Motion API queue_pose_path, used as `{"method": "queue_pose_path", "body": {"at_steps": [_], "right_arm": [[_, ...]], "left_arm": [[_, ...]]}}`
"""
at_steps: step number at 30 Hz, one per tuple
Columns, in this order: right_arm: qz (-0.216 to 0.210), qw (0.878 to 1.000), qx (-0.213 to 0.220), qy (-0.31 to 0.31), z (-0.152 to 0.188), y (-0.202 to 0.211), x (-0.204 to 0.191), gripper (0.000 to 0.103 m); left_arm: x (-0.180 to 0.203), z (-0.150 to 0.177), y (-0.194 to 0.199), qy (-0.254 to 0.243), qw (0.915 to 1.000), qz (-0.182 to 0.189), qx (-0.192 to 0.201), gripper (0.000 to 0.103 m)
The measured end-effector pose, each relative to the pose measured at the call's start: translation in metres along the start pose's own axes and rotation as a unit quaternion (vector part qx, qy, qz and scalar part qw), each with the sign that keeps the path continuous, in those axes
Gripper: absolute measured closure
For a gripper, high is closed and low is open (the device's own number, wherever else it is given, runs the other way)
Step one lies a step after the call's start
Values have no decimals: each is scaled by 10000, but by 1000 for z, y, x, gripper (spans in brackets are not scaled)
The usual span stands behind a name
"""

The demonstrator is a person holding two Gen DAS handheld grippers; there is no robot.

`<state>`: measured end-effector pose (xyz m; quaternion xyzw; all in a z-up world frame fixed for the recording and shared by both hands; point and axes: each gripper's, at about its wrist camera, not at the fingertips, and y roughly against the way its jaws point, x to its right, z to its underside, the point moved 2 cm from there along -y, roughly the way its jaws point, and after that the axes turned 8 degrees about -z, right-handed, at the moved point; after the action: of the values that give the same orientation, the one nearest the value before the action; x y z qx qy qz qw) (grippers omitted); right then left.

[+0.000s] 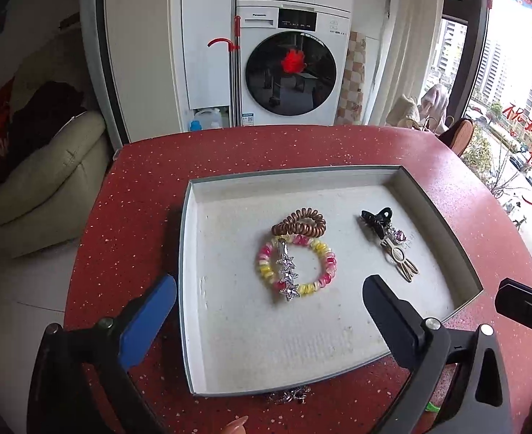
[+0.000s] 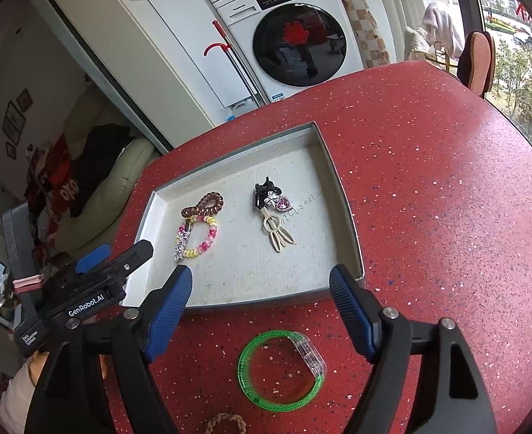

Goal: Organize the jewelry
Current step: 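Move both tools back toward the silver heart charm and green bangle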

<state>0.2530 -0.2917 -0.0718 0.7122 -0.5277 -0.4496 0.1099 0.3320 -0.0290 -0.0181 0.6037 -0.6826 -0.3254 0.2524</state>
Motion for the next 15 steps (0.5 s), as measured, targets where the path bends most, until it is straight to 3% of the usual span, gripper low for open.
{"method": "queue_pose_path", "body": {"at_steps": [3,9,10,15], "right_arm": [[31,10000,24,-5,4,5,1,13],[182,9998,81,78,17,14,0,7],[188,9998,51,105,19,15,0,0],[166,9996,-78,226,32,18,-2,0]], "left_arm": [[-5,3,-6,124,9999,3,-44,0],[-11,28,-9,297,9993,-73,-223,0],[-11,33,-8,301,9992,-78,-254,0],[-9,61,-3,385,9985,-184,-329,0]]}}
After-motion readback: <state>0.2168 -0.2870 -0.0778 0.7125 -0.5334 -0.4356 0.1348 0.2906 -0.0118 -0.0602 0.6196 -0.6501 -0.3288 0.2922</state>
